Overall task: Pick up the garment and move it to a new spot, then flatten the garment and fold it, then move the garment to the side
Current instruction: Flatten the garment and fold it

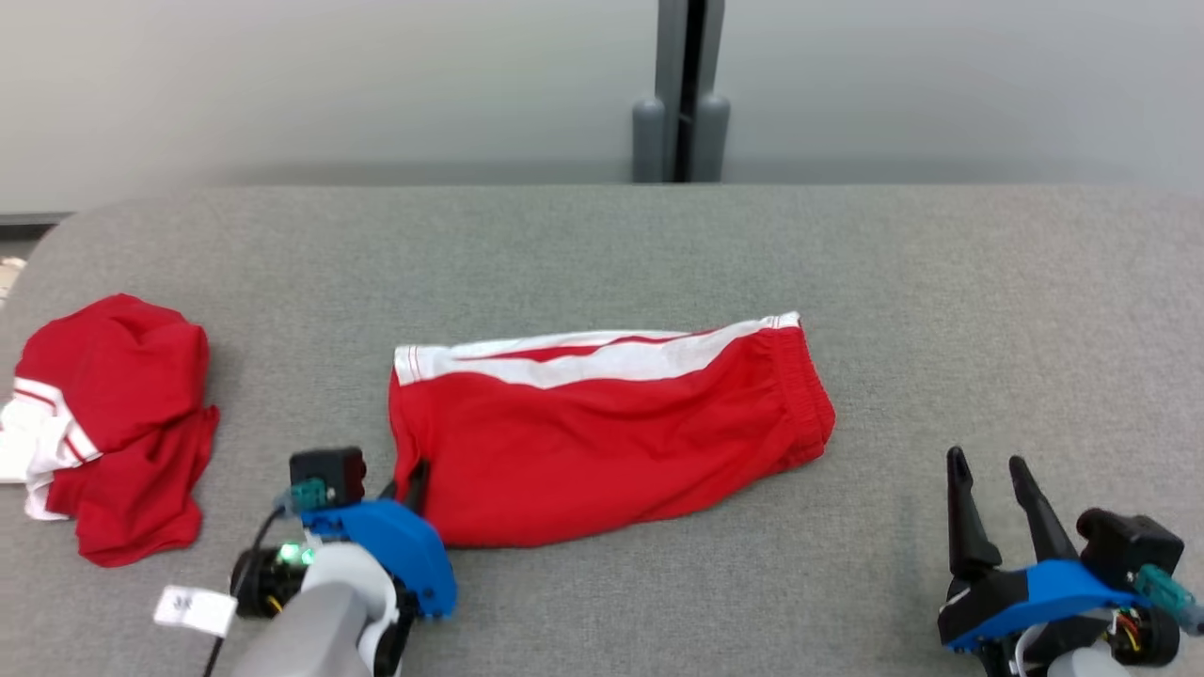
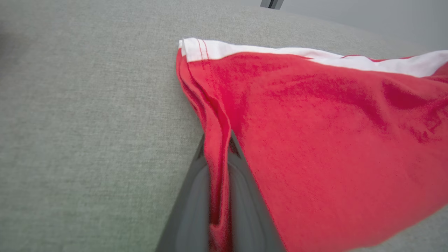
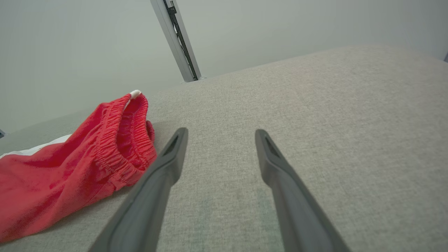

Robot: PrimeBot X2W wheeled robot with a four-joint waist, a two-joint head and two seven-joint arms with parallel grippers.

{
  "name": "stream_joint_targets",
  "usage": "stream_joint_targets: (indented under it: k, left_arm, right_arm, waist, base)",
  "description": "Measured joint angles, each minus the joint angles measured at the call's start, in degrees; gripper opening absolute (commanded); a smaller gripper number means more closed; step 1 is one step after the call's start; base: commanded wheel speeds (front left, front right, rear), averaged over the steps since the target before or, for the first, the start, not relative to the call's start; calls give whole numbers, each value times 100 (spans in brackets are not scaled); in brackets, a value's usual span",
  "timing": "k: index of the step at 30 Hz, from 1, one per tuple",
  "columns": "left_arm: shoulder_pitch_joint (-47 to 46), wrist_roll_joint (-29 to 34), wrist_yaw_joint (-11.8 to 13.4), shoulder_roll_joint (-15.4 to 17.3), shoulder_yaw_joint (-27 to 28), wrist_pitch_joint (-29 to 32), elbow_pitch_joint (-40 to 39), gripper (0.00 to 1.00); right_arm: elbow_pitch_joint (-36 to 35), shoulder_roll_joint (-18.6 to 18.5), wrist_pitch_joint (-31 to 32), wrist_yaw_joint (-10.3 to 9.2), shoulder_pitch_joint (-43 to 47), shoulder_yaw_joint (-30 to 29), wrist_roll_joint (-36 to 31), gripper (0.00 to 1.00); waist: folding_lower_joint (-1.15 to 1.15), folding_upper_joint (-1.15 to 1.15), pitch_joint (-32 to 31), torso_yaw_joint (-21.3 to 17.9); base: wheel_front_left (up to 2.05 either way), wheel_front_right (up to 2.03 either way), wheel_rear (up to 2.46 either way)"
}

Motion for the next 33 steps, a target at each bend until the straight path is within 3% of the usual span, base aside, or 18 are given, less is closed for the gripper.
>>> stream_joint_targets:
  k: [6,7,8,9,13,17,26,33]
  left_arm:
    - [518,19,232,-94,131,-246,-275,0]
    - [561,47,304,-87,174,-254,-380,30]
    - [595,141,404,-62,242,-256,-578,90]
    - [623,230,486,-32,355,-264,-818,100]
    - [975,673,767,62,826,-269,-1758,100]
    - [1321,1062,808,27,1136,-270,-2339,100]
    - [1496,1559,573,-113,1528,-271,-2611,100]
    - [1588,1804,394,-185,1835,-270,-2590,100]
  right_arm:
    - [19,-2,0,-1,149,185,-49,100]
    - [8,3,0,0,146,231,-51,100]
    - [-1,2,0,0,137,278,-49,100]
    - [-5,0,0,0,118,336,-45,100]
    - [-15,-2,0,0,-130,687,-31,100]
    - [283,3,0,0,-609,992,-154,100]
    - [1751,3,0,0,-1424,675,-558,100]
    - [2416,-10,-45,0,-1524,573,-259,100]
  waist:
    - [0,0,-143,190]
    - [0,0,-140,214]
    - [1,0,-132,242]
    - [1,0,-123,268]
    - [1,0,-64,356]
    - [2,0,29,458]
    - [2,0,272,855]
    - [2,0,441,1003]
  base:
    - [0,0,0]
    - [0,0,0]
    - [0,0,0]
    - [0,0,0]
    - [0,0,0]
    - [0,0,0]
    - [0,0,0]
    - [0,0,0]
